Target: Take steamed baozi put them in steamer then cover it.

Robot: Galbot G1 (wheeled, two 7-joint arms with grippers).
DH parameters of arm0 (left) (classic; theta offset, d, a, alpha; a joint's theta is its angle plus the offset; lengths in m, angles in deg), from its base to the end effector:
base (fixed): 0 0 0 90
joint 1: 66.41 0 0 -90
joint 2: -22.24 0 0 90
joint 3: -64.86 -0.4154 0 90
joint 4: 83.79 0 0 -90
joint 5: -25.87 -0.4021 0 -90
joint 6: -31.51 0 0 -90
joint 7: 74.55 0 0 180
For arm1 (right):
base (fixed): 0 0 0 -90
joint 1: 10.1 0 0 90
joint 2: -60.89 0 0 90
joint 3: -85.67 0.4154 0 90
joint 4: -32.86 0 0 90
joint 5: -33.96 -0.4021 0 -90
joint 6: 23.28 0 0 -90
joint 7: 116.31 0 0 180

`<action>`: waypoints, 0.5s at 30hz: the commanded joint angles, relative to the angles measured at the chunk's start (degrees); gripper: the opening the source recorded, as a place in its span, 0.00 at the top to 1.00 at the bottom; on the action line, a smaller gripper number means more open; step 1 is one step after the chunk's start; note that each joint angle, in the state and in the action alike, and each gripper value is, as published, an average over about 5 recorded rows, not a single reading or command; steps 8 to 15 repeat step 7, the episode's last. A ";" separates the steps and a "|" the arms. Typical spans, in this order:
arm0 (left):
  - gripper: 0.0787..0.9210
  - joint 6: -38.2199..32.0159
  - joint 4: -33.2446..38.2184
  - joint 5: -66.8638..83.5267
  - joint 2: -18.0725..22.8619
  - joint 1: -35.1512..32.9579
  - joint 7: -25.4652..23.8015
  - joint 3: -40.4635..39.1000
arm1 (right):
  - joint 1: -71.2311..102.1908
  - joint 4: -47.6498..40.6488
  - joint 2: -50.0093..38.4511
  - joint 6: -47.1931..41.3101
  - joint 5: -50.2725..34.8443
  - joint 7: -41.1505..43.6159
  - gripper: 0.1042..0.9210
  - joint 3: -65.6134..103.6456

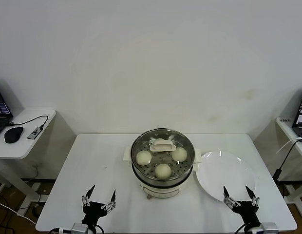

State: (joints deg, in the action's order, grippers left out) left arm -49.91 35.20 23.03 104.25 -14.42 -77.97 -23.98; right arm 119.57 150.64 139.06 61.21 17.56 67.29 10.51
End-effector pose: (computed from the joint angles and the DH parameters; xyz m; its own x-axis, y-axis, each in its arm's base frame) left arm 0.1432 0.0377 -0.3878 -0.9468 0.0810 0.3114 0.1337 0.9793 0.1521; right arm 0.1342 -0.1359 -0.3769 -0.9648 0.0649 0.2550 0.0611 0.9979 -0.0231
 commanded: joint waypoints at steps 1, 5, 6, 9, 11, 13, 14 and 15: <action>0.12 0.06 0.02 0.15 0.02 -1.00 -0.21 -0.10 | -0.61 -0.22 0.10 -0.62 0.54 -0.10 0.12 0.10; 0.12 0.16 -0.29 0.26 -0.03 -0.90 -0.17 0.19 | -0.89 -0.83 0.10 -0.76 0.59 -0.09 0.12 0.19; 0.12 0.18 -0.33 0.28 -0.04 -0.89 -0.16 0.22 | -0.92 -0.89 0.10 -0.78 0.58 -0.09 0.12 0.20; 0.12 0.21 -0.34 0.30 -0.08 -0.89 -0.16 0.23 | -0.94 -0.93 0.11 -0.79 0.57 -0.08 0.12 0.21; 0.12 0.21 -0.34 0.30 -0.08 -0.89 -0.16 0.23 | -0.94 -0.93 0.11 -0.79 0.57 -0.08 0.12 0.21; 0.12 0.21 -0.34 0.30 -0.08 -0.89 -0.16 0.23 | -0.94 -0.93 0.11 -0.79 0.57 -0.08 0.12 0.21; 0.12 0.21 -0.34 0.30 -0.08 -0.89 -0.16 0.23 | -0.94 -0.93 0.11 -0.79 0.57 -0.08 0.12 0.21; 0.12 0.21 -0.34 0.30 -0.08 -0.89 -0.16 0.23 | -0.94 -0.93 0.11 -0.79 0.57 -0.08 0.12 0.21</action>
